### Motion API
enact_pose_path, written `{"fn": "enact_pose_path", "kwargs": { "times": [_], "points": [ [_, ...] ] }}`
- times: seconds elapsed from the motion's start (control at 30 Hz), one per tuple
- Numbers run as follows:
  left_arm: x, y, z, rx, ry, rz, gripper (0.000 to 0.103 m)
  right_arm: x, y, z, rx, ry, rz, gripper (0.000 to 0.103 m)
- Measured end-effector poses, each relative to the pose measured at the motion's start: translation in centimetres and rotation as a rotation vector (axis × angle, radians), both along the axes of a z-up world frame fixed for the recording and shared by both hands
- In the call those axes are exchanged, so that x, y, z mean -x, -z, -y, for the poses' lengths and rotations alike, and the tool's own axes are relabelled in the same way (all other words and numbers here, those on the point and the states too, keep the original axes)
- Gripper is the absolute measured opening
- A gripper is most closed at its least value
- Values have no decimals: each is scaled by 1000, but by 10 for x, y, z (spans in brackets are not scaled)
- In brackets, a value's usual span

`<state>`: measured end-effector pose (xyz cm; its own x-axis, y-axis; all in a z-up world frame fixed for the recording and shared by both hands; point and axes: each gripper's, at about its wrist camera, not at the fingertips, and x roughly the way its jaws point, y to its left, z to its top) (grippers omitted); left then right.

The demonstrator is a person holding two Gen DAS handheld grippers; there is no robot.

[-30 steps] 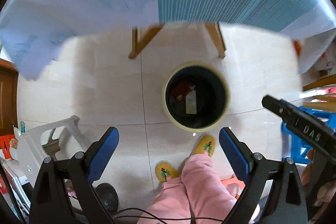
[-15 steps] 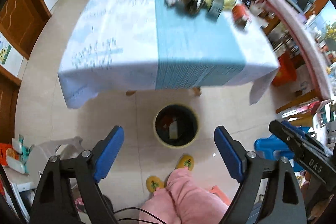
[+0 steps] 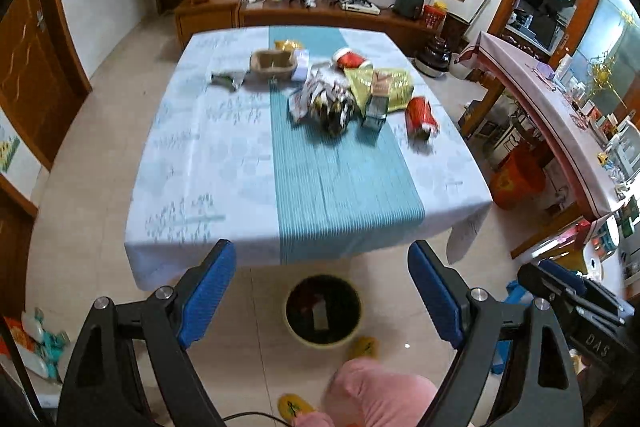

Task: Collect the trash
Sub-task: 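Raise both tools back toward the trash on the table, then grasp the brown milk carton with the left tool while the right tool grasps the red crumpled packet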

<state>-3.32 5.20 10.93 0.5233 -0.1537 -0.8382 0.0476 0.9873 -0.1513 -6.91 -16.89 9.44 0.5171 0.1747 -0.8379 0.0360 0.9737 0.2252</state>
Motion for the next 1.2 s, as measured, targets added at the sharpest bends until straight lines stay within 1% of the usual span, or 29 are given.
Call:
{"fn": "enact_pose_path", "kwargs": {
  "times": [0.07,0.13,0.27,0.5,0.57,0.7,0.73,0.8,0.87,0.93,1.03,1.07,1.1,1.2],
  "points": [
    [-13,-1,5,-8,6,7,86,-18,0,7,-9,5,7,53],
    [-34,1,13,-20,7,13,86,-36,2,12,-7,1,8,53],
    [-84,12,30,-35,0,-10,86,-92,15,30,-12,-9,-15,53],
    [-201,47,80,-42,-31,-124,86,-216,53,65,-48,-51,-105,53],
    [-240,65,99,-49,-45,-169,86,-248,65,75,-60,-63,-138,53],
    [-294,95,123,-67,-74,-228,85,-301,91,87,-57,-102,-186,53],
    [-304,101,127,-70,-80,-244,85,-314,98,90,-55,-111,-199,53],
    [-322,114,132,-71,-87,-278,79,-336,113,94,-62,-126,-224,56],
    [-340,127,137,-73,-91,-315,77,-351,127,97,-78,-130,-248,63],
    [-350,135,140,-78,-98,-331,77,-365,143,99,-103,-131,-285,63],
    [-362,146,145,-82,-104,-357,75,-374,159,100,-117,-137,-325,63],
    [-364,148,146,-82,-104,-364,72,-376,164,101,-122,-140,-340,63],
    [-366,153,149,-83,-101,-377,69,-378,168,103,-147,-146,-344,64],
    [-370,161,154,-87,-96,-398,65,-381,175,105,-160,-156,-369,64]
  ]
}}
